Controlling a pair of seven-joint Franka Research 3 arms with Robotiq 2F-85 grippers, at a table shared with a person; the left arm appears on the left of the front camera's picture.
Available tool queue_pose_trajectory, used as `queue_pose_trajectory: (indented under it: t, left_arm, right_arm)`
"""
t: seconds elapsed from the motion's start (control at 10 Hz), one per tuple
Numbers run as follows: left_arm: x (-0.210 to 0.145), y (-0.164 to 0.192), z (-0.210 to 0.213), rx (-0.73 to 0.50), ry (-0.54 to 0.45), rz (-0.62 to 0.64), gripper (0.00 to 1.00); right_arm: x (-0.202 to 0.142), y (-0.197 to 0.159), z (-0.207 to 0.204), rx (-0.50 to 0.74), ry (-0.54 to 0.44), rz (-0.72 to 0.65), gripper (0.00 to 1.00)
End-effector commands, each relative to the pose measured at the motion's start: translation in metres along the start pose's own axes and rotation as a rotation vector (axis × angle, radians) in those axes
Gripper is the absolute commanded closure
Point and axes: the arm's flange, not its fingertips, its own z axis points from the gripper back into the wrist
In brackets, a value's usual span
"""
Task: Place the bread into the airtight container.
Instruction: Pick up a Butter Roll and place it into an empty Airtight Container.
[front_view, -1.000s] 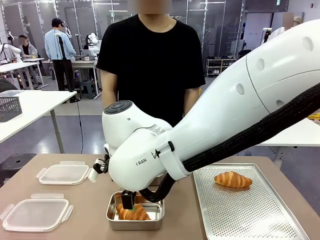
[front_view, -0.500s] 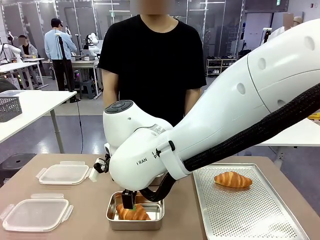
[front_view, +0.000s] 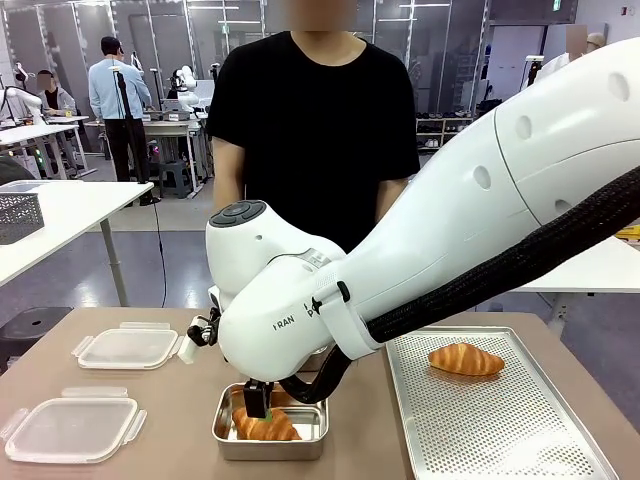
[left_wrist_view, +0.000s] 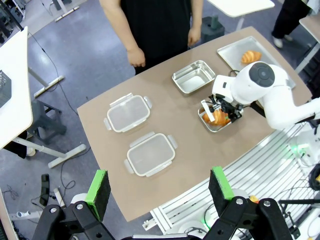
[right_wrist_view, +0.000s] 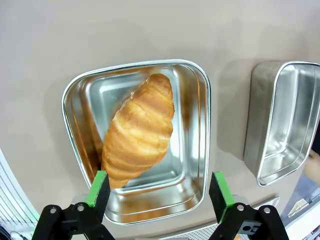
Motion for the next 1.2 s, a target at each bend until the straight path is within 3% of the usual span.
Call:
queue_pose_trajectory:
  t: [0.0,0.4,0.8,1.1]
  left_arm:
    - [0.001,0.000,0.001,0.001,-0.001,0.000,0.00]
    - [0.001,0.000,0.001,0.001,-0.001,0.000,0.00]
    - [0.001,0.000,0.001,0.001,-0.001,0.000,0.00]
    - [0.001,0.000,0.001,0.001,-0.001,0.000,0.00]
  right_arm:
    - [0.001,0.001,0.000,-0.001,0.000,0.004,0.00]
    - [0.000,0.000,0.000,0.000,0.000,0.000,0.00]
    - [-0.107,-0.063,0.069,0.111,-0.034,-0.309,0.00]
    - [-0.180,-0.082,0.127,0.068,-0.089,-0.573,0.00]
